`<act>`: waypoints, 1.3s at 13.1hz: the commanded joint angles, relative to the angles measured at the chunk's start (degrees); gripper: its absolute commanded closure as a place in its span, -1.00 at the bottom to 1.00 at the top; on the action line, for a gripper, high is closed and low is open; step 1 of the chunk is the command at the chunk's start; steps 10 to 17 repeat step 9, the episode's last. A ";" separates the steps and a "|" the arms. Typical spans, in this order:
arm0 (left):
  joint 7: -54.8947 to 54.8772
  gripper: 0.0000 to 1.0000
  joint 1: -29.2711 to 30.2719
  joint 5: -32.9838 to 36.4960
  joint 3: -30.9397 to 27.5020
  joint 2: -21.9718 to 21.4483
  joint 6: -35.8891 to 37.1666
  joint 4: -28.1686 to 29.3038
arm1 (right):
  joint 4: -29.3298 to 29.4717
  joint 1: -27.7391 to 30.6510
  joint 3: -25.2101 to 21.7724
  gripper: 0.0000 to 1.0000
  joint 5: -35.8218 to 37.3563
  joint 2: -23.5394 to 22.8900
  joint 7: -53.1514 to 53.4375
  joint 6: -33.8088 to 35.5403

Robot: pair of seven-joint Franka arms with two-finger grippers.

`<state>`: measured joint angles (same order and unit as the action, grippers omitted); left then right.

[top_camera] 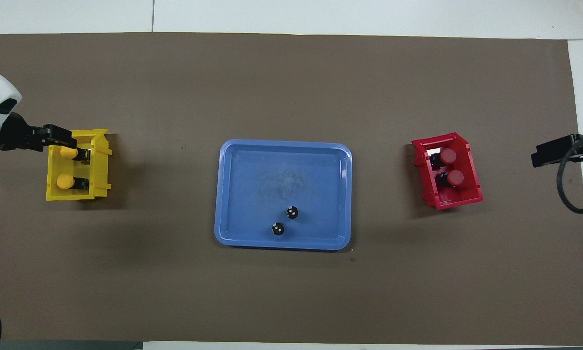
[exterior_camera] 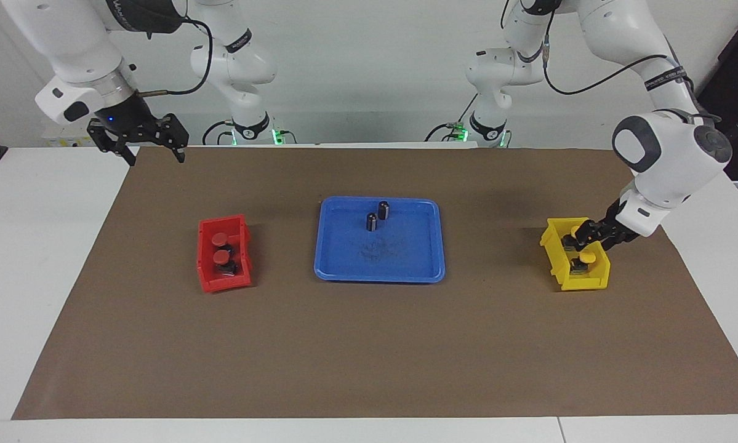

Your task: Sort red and yellow buttons by color

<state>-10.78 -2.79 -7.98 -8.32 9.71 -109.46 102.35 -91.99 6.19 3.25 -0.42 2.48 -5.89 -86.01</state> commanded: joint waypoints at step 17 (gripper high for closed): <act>4.10 -1.00 -5.12 6.13 0.06 -6.90 29.12 -20.52 | -1.53 0.49 0.35 -1.00 -1.07 1.21 1.15 -0.38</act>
